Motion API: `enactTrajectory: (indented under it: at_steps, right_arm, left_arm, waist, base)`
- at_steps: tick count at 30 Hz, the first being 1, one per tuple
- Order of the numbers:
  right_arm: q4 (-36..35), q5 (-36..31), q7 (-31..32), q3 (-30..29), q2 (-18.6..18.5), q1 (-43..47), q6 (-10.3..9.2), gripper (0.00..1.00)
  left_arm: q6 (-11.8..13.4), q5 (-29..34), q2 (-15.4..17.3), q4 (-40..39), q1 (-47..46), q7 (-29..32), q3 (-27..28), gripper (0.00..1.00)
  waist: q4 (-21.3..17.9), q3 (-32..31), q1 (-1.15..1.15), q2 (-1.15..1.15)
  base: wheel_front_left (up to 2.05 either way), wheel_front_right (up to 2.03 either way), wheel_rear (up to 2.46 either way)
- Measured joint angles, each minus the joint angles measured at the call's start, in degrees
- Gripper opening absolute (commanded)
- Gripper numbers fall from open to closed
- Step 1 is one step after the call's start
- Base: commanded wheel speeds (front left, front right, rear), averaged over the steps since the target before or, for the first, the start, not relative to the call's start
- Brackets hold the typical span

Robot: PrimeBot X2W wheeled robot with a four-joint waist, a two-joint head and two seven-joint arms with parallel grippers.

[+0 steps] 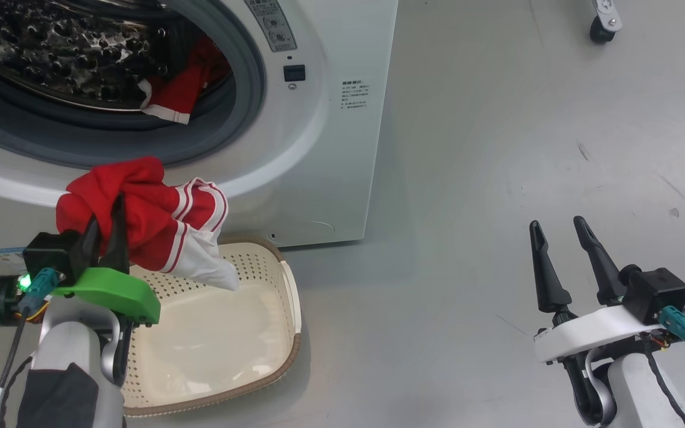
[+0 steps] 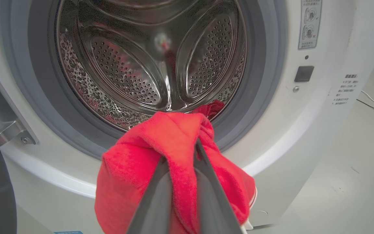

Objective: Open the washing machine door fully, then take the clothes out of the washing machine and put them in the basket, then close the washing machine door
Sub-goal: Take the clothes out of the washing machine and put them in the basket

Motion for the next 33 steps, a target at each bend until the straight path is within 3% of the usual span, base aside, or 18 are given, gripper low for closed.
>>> enactTrajectory:
  at_steps: [15,33]
  right_arm:
    - [-1.1,0.0,0.0,2.7,0.0,-3.3,0.00,1.00]
    - [-1.7,2.2,0.0,3.7,0.5,-7.7,0.00,1.00]
  left_arm:
    - [1.2,2.1,0.1,7.5,0.8,6.6,-2.1,0.00]
    - [4.0,3.2,3.5,16.7,-3.9,11.7,-1.4,0.00]
  waist:
    - [-3.1,7.9,0.00,0.00]
    - [-9.3,16.9,0.00,0.00]
  base:
    - [0.00,0.00,0.00]
    - [0.00,0.00,0.00]
